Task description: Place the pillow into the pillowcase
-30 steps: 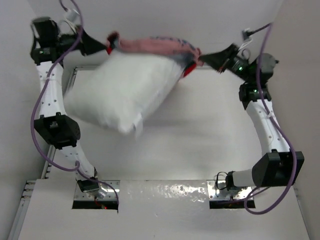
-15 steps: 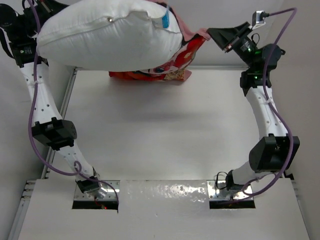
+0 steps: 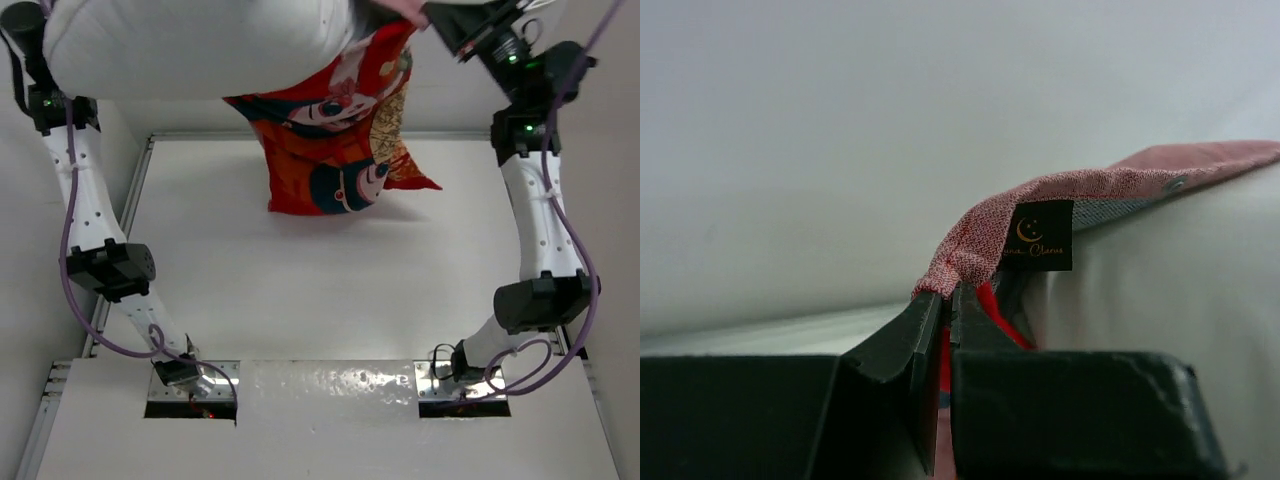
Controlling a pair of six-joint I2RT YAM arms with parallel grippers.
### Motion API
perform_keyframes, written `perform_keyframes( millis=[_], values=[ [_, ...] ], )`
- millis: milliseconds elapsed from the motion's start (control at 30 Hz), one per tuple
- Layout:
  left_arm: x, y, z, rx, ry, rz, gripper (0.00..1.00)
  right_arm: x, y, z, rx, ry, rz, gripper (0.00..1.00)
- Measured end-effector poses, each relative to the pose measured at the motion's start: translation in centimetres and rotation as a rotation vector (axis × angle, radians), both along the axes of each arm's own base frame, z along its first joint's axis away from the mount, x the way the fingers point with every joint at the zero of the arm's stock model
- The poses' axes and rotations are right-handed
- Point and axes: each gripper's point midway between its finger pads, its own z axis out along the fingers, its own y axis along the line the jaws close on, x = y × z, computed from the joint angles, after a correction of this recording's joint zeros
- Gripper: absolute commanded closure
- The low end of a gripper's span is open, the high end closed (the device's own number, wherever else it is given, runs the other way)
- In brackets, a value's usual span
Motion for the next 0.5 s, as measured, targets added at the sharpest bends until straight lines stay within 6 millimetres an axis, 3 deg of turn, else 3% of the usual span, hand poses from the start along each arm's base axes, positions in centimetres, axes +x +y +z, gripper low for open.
perform_keyframes(
  millis=[67, 100, 133, 233, 333, 400, 500],
  values=[
    [2.3, 0.6, -4.8, 0.02, 0.133, 0.07, 1.0, 3.7, 1.1, -5.8, -0.011, 0.164, -0.005, 1.0],
    [3.1, 0.8, -7.2, 0.031, 0.197, 0.089, 1.0, 4.4, 1.3, -7.1, -0.015, 0.201, -0.007, 1.0],
    [3.9, 0.8, -10.1, 0.045, 0.275, 0.099, 1.0, 6.9, 2.2, -11.7, -0.029, 0.33, -0.004, 1.0],
    [5.5, 1.2, -18.6, 0.086, 0.492, 0.111, 1.0, 11.7, 3.9, -21.1, -0.088, 0.591, -0.012, 1.0],
    [6.4, 2.4, -25.7, 0.122, 0.666, 0.131, 1.0, 14.5, 4.0, -28.9, -0.162, 0.781, -0.061, 1.0],
    [6.7, 3.1, -29.1, 0.148, 0.74, 0.145, 1.0, 15.5, 3.6, -32.2, -0.192, 0.854, -0.095, 1.0],
    [6.7, 4.0, -33.1, 0.176, 0.826, 0.154, 1.0, 16.3, 3.3, -34.2, -0.207, 0.886, -0.118, 1.0]
  ],
)
